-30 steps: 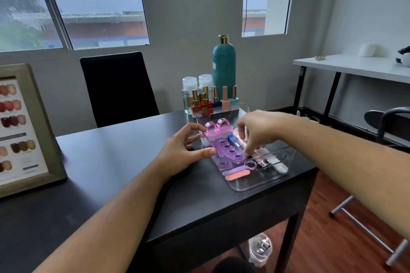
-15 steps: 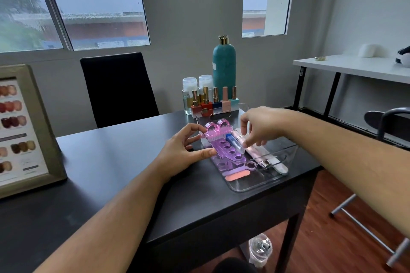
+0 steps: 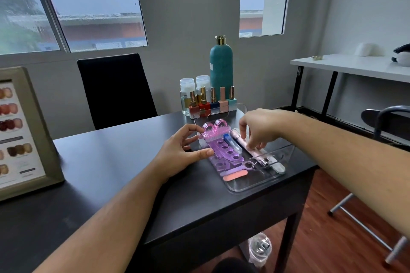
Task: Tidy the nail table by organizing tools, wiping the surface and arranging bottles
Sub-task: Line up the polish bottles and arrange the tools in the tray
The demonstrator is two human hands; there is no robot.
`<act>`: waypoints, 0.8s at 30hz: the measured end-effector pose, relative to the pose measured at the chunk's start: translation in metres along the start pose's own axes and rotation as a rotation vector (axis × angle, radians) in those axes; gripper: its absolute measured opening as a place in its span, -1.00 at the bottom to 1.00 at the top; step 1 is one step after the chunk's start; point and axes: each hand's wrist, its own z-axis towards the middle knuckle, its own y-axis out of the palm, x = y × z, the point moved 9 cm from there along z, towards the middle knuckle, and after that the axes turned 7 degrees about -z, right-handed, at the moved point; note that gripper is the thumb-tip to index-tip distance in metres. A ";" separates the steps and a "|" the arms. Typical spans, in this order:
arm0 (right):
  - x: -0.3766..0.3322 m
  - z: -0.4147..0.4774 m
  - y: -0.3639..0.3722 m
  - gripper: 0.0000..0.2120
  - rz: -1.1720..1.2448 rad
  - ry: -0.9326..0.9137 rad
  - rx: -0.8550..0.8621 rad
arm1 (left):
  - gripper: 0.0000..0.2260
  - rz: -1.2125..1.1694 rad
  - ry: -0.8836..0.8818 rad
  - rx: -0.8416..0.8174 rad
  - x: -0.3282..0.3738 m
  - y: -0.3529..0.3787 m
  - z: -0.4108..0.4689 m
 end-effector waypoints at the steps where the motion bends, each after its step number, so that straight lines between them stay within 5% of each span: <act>1: 0.000 0.000 0.000 -0.77 0.001 -0.002 0.005 | -0.44 -0.001 0.000 0.000 0.000 0.000 0.000; 12: -0.004 0.001 0.001 -0.72 -0.070 -0.022 0.065 | -0.43 -0.018 0.012 -0.007 -0.002 0.000 0.002; 19: 0.029 -0.023 -0.049 -0.91 0.101 0.039 0.468 | -0.43 0.004 -0.002 -0.008 0.000 0.002 0.000; 24: 0.064 -0.036 -0.021 -0.71 0.231 0.186 0.370 | -0.37 -0.007 0.027 0.013 0.005 0.004 -0.012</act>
